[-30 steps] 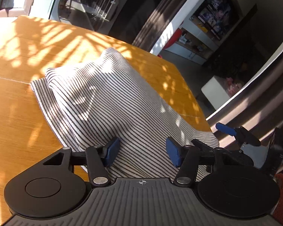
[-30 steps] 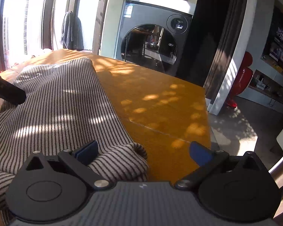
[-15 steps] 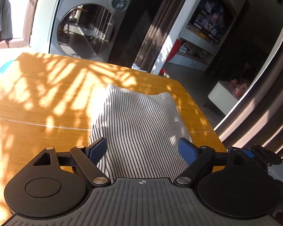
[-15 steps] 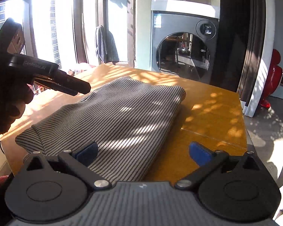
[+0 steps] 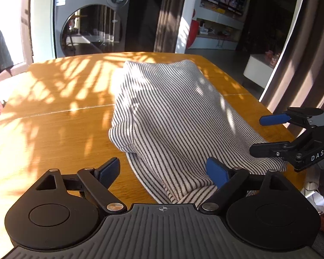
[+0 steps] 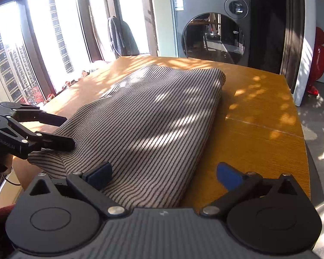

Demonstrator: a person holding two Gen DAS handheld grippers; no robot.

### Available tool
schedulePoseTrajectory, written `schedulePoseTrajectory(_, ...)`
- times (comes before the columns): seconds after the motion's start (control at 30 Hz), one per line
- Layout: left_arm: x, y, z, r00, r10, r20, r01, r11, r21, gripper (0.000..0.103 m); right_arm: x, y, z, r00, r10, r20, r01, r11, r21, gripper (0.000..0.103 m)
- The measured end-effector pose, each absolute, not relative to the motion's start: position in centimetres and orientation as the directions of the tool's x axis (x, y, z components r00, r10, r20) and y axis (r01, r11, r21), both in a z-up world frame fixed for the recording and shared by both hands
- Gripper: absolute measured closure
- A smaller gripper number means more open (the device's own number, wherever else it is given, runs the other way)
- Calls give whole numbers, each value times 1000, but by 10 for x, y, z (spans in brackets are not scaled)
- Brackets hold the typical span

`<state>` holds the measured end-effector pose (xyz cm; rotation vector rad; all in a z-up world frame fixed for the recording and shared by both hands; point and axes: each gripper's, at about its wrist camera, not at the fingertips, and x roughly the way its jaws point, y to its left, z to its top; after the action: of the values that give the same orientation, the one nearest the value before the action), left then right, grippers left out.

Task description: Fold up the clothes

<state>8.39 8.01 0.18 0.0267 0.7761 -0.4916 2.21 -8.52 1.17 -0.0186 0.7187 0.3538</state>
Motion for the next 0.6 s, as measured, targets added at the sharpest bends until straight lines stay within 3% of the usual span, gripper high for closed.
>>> schedulePoseTrajectory(0.23,77,88,1,610,-409,-679,421,893,-159,10,18,-41,14,719,278,-637,-403,913,-57,0)
schedulePoseTrajectory(0.6,75,88,2,615,-398,-681,403,901,-162,8,30,-55,13,694,315,-648,-391,920,28,0)
